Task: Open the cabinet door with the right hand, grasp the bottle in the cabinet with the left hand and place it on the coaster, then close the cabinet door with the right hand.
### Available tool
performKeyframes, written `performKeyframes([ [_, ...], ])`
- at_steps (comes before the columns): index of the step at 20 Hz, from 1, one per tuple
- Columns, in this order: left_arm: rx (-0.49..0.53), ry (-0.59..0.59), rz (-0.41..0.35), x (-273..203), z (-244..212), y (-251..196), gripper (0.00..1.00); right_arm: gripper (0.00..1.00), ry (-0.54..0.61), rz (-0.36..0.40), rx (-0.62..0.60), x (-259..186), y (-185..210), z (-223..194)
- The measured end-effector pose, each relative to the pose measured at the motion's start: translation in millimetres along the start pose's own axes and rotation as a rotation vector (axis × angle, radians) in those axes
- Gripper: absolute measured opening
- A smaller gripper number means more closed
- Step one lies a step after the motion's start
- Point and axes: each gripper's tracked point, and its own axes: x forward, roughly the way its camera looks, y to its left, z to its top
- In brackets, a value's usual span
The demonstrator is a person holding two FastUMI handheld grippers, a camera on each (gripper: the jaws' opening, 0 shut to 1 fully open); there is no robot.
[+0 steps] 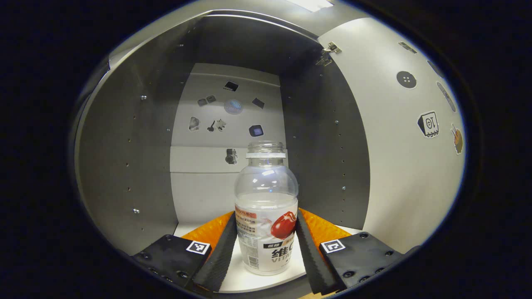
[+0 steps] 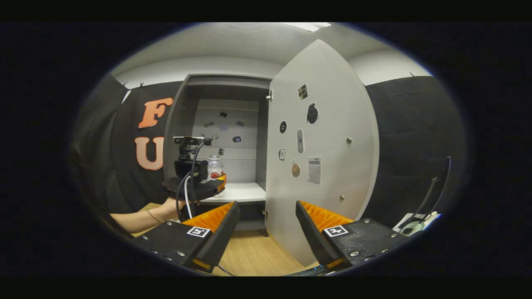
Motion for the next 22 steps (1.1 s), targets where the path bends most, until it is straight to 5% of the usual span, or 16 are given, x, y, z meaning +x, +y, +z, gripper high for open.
performKeyframes([
  [6,0.008,-0.044,0.060,-49,18,12,0.80,0.82,-0.003,0.081,0.028,-18,-4,0],
  [16,0.038,0.019,0.237,-176,17,41,0.82,0.84,-0.031,0.348,-0.031,-41,10,-1],
  [22,0.050,0.041,0.261,-224,-2,39,0.82,0.84,-0.012,0.418,0.029,-41,20,-7],
])
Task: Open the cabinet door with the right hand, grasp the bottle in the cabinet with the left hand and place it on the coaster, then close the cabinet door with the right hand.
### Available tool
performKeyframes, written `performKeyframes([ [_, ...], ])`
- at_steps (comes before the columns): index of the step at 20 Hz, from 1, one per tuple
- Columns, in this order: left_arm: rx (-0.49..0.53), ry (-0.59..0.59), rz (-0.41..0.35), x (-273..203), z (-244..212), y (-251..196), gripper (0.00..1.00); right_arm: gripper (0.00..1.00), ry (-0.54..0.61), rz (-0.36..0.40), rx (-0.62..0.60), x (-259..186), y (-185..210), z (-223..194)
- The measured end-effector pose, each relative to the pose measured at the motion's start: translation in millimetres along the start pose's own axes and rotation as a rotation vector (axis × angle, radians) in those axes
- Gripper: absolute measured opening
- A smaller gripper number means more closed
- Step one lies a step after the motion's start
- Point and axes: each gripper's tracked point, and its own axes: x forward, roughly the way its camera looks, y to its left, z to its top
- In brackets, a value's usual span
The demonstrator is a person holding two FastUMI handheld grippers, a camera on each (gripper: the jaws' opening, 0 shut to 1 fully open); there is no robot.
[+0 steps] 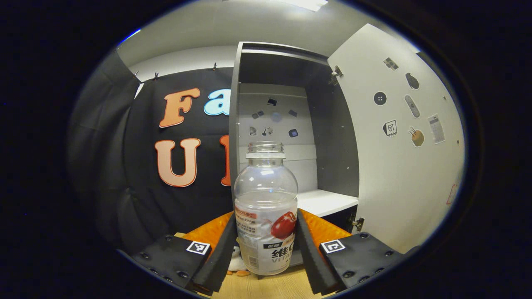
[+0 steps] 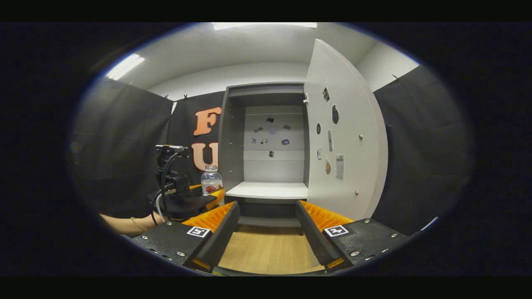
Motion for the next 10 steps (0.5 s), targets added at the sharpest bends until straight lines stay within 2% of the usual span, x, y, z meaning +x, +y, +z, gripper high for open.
performKeyframes([
  [1,-0.011,0.004,0.000,-5,-6,0,0.82,0.82,0.003,0.004,0.003,1,1,-3],
  [5,-0.025,0.013,-0.012,-20,-35,3,0.82,0.84,-0.007,-0.008,0.014,11,12,-3],
  [6,-0.021,0.018,-0.016,-23,-43,4,0.82,0.87,-0.008,-0.009,0.019,13,15,-4],
  [10,-0.001,0.023,-0.037,-37,-71,8,0.83,0.84,0.000,-0.026,0.003,24,25,-11],
])
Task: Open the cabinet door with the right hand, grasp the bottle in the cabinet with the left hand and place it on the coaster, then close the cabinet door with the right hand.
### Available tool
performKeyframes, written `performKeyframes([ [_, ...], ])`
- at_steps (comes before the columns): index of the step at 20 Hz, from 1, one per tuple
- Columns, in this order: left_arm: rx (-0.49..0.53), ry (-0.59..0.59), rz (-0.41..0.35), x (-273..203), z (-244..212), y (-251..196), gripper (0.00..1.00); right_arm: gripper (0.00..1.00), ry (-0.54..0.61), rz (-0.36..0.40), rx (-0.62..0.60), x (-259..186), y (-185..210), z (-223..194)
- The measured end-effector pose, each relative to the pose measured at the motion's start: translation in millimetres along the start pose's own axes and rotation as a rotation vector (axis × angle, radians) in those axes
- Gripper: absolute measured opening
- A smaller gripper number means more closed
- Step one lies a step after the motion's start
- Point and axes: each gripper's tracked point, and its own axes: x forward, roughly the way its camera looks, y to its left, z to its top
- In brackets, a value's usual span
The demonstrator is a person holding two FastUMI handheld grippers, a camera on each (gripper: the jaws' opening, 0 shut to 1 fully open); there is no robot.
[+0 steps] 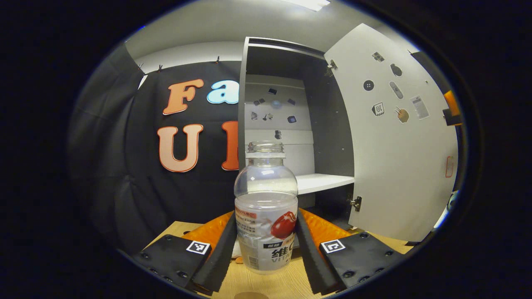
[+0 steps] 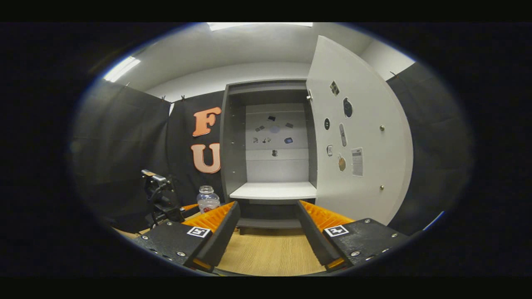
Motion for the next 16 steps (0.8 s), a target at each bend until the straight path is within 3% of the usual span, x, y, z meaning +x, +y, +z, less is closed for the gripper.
performKeyframes([
  [8,0.006,0.081,-0.016,-25,-76,15,0.82,0.85,0.052,-0.084,-0.036,7,17,-24],
  [16,0.020,0.146,-0.074,-41,-143,19,0.82,0.84,0.120,-0.119,-0.041,20,42,-51],
])
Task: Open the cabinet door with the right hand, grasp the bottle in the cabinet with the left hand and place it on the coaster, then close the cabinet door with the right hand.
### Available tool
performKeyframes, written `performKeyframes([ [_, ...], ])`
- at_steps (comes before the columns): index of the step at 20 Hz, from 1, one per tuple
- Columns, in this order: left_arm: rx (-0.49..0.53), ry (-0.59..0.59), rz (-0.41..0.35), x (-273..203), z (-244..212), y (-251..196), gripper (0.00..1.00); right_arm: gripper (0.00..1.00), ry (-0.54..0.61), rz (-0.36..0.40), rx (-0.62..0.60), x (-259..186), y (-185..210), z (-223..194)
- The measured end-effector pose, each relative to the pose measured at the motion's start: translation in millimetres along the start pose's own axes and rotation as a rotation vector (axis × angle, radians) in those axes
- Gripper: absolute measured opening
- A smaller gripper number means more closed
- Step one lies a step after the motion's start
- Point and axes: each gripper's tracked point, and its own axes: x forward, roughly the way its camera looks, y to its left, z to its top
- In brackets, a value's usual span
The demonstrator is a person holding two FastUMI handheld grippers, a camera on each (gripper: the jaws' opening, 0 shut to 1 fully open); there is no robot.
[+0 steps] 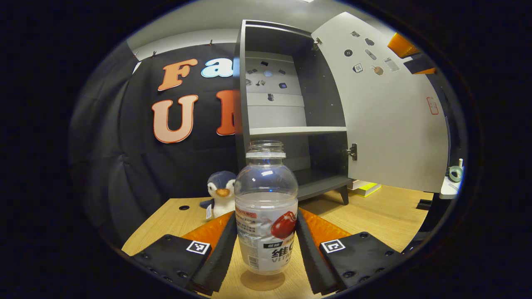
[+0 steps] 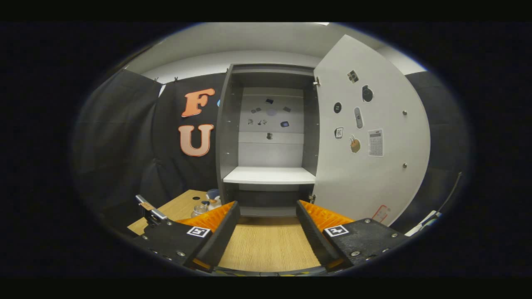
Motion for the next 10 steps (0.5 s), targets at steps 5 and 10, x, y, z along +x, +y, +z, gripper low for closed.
performKeyframes([
  [5,-0.062,0.037,-0.009,-3,-38,14,0.82,0.84,0.046,-0.010,0.009,9,9,-10],
  [10,-0.087,0.032,0.005,-3,-56,27,0.82,0.84,0.076,-0.036,0.038,5,12,-14],
])
